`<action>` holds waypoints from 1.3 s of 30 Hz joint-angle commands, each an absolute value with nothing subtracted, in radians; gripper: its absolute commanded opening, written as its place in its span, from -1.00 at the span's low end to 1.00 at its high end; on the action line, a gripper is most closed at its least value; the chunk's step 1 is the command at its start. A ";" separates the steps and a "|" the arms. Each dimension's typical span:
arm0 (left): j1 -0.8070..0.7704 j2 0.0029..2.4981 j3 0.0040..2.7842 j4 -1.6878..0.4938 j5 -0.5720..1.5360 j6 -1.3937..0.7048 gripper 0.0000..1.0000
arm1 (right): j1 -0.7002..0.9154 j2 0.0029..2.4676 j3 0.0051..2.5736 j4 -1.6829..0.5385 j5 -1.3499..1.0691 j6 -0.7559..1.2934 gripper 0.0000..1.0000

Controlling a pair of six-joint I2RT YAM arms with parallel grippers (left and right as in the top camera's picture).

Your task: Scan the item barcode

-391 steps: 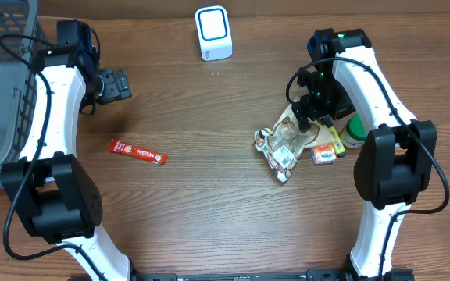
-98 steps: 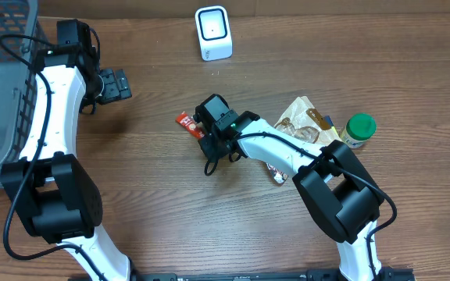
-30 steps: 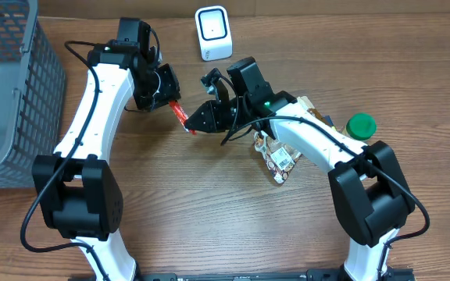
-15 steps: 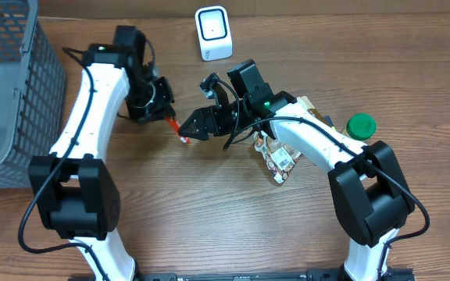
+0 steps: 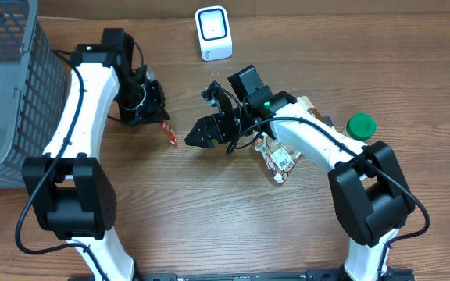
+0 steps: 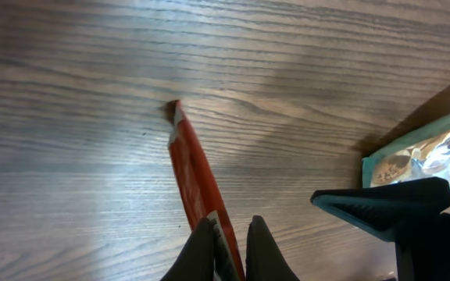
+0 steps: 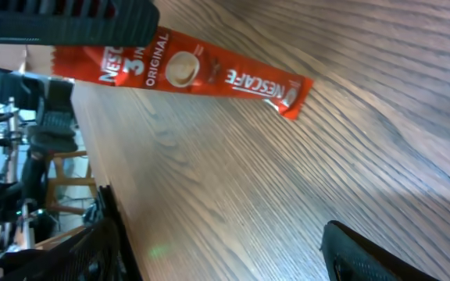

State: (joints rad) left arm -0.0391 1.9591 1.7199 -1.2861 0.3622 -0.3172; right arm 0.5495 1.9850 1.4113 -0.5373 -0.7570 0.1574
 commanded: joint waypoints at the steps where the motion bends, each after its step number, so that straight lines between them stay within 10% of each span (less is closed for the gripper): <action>1: -0.051 1.962 1.734 -1.278 0.331 -0.308 -0.92 | 0.546 1.963 1.409 -0.559 -0.680 0.147 0.67; 25: -0.066 1.962 1.684 -1.205 0.307 -0.451 -0.92 | 0.526 1.966 1.408 -0.704 -0.596 0.191 0.68; 39: -0.109 1.962 1.684 -1.115 0.360 -0.567 -0.54 | 0.463 1.964 1.408 -0.775 -0.596 0.147 0.72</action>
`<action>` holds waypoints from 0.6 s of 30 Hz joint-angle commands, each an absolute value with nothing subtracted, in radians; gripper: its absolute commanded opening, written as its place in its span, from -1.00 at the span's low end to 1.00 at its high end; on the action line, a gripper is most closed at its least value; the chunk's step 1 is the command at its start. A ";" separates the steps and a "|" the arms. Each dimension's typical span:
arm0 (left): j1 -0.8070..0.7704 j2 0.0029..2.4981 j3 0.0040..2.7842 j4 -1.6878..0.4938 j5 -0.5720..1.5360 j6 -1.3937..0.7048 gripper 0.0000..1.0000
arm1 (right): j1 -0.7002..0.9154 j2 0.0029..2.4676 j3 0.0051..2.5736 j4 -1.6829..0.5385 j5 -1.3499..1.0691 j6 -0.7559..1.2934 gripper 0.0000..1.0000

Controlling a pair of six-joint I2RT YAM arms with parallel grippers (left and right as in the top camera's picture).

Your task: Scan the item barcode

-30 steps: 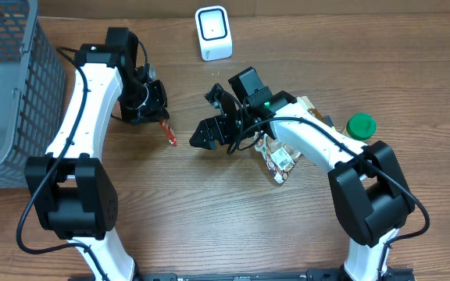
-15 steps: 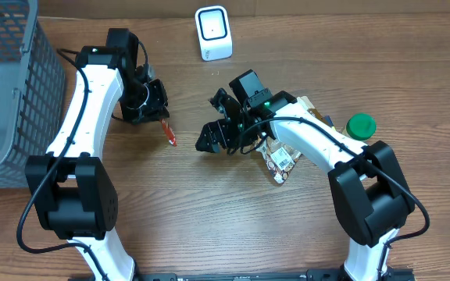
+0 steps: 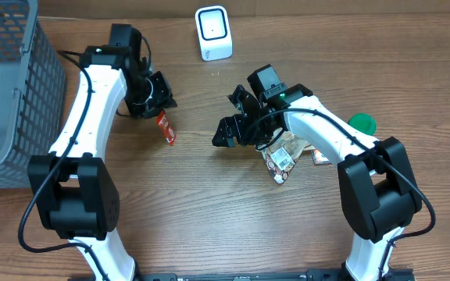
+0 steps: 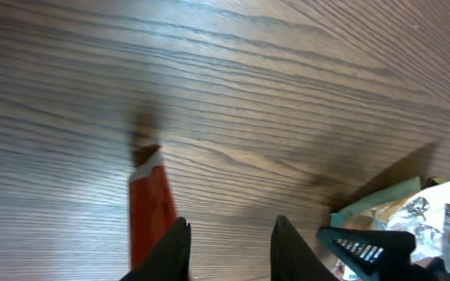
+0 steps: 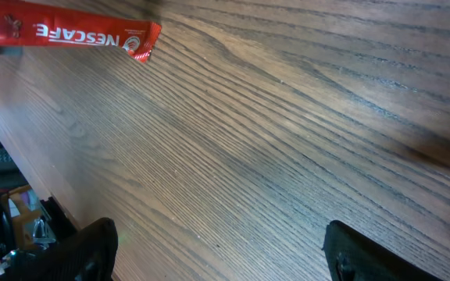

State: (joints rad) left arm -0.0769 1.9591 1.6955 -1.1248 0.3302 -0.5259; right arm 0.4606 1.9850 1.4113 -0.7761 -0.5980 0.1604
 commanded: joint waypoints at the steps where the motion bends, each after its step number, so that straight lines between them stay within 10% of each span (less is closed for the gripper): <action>1: -0.130 1.962 1.684 -1.108 0.360 -0.587 -0.52 | 0.462 1.964 1.408 -0.782 -0.596 0.142 0.72; 18: -0.149 1.962 1.700 -1.090 0.356 -0.559 -0.50 | 0.375 1.919 1.408 -0.873 -0.596 0.075 0.83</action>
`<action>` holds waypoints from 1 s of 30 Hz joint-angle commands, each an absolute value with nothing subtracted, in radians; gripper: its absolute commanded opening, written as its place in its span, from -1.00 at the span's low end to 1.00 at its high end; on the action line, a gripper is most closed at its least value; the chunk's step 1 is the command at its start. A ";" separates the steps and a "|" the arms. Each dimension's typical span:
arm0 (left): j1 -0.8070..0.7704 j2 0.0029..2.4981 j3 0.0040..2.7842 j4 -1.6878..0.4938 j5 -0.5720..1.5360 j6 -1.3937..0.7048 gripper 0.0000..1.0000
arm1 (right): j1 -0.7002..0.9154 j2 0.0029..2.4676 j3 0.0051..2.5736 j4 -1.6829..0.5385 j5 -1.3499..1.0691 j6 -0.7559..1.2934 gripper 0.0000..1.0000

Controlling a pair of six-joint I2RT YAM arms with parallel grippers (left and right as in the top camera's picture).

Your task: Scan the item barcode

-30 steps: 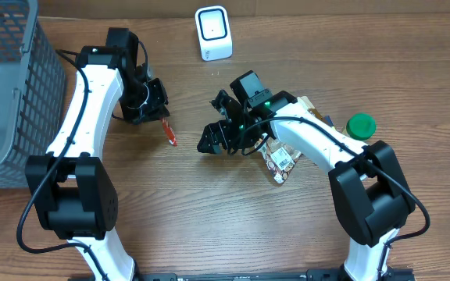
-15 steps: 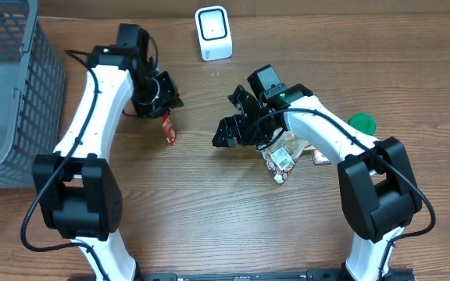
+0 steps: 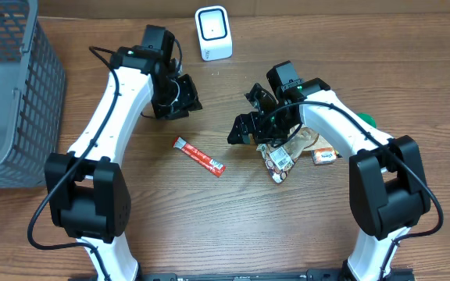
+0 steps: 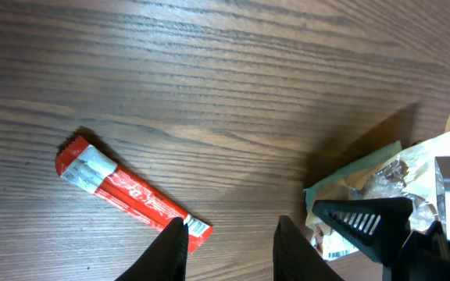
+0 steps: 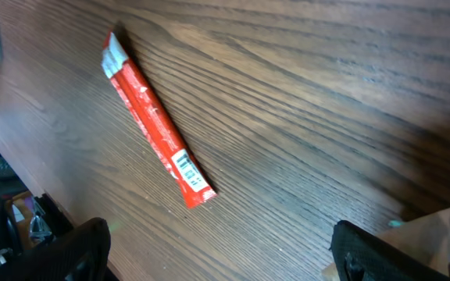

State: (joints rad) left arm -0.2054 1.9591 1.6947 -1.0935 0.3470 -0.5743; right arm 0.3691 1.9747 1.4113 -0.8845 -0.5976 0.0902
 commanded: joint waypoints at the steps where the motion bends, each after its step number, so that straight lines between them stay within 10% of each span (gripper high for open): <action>1: -0.129 1.962 1.703 -1.091 0.356 -0.544 -0.50 | 0.379 1.919 1.408 -0.866 -0.596 0.082 0.82; 7: -0.043 1.962 1.703 -1.163 0.219 -0.468 -0.47 | 0.461 1.920 1.408 -0.844 -0.594 0.157 0.35; 14: 0.003 1.962 1.703 -1.168 -0.114 -0.448 -0.35 | 0.641 1.927 1.408 -0.831 -0.339 0.371 -0.76; 15: 0.007 1.962 1.703 -1.165 -0.127 -0.448 0.08 | 0.671 1.927 1.408 -0.832 -0.313 0.385 -0.85; 16: 0.008 1.962 1.703 -1.166 -0.133 -0.448 1.00 | 0.702 1.927 1.407 -0.832 -0.300 0.397 -0.93; 30: 0.006 1.962 1.703 -1.166 -0.130 -0.449 0.99 | 0.841 2.062 1.348 -0.730 -0.147 0.626 -0.93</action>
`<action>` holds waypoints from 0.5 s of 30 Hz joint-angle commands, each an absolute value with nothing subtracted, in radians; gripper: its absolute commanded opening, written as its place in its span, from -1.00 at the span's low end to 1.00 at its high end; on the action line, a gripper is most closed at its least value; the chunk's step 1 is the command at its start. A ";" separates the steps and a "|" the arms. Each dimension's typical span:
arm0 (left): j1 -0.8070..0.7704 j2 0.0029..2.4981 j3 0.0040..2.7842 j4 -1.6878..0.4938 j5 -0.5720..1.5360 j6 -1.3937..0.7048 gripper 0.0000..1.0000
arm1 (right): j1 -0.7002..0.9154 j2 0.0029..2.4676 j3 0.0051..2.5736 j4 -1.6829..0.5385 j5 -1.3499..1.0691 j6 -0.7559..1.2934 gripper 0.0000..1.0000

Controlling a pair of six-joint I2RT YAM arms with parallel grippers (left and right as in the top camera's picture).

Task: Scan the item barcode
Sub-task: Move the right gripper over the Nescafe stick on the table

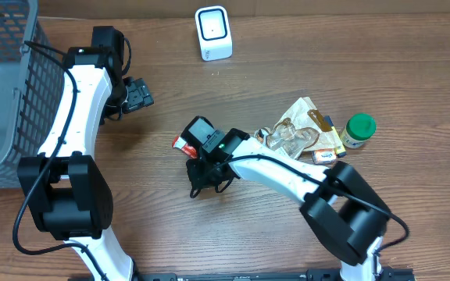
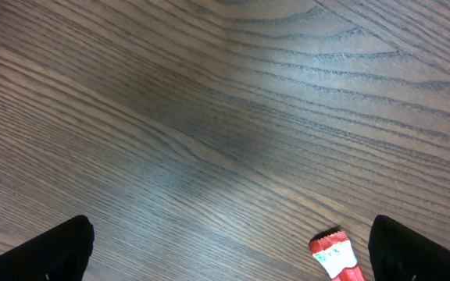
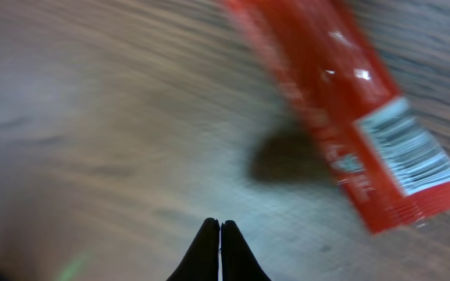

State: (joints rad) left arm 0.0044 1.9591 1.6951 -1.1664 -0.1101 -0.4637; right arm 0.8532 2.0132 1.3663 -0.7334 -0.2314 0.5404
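Observation:
A red Nescafe sachet point(image 3: 342, 117) lies flat on the wooden table, its white barcode patch point(image 3: 408, 156) facing up. From overhead only its left end point(image 1: 180, 143) shows, as the right arm covers the remainder. My right gripper point(image 3: 220, 234) is shut with nothing between its fingers, low over the table just beside the sachet point(image 1: 203, 178). My left gripper point(image 2: 229, 238) is open and empty, at the upper left point(image 1: 137, 94), with the sachet's end point(image 2: 336, 256) by its right finger. The white scanner point(image 1: 212, 33) stands at the back.
A grey wire basket point(image 1: 6, 86) fills the left edge. A heap of snack packets point(image 1: 295, 133) and a green-capped bottle point(image 1: 359, 129) sit at the right, next to the right arm's elbow.
My right gripper was open by the heap of packets; now it is shut and down at the sachet. The left arm has drawn back to the left, still open. The sachet has stayed put.
My left gripper first held the sachet upright on the table, with the open right gripper close by. Then the left fingers stood open with the sachet loose below. It then lay flat, barcode up, between both arms. Now the shut right gripper is at it.

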 commanded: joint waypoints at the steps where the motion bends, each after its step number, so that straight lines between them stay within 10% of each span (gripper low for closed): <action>1: 0.006 1.962 1.703 -1.166 -0.130 -0.449 1.00 | 0.831 2.078 1.348 -0.729 -0.128 0.629 -0.93; 15: 0.006 1.962 1.703 -1.166 -0.130 -0.449 1.00 | 0.622 2.088 1.349 -0.419 0.178 0.590 -0.91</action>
State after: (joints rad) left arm 0.0044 1.9591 1.6951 -1.1660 -0.1139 -0.4637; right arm 0.6468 2.0727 1.3560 -0.4805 0.1043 0.6132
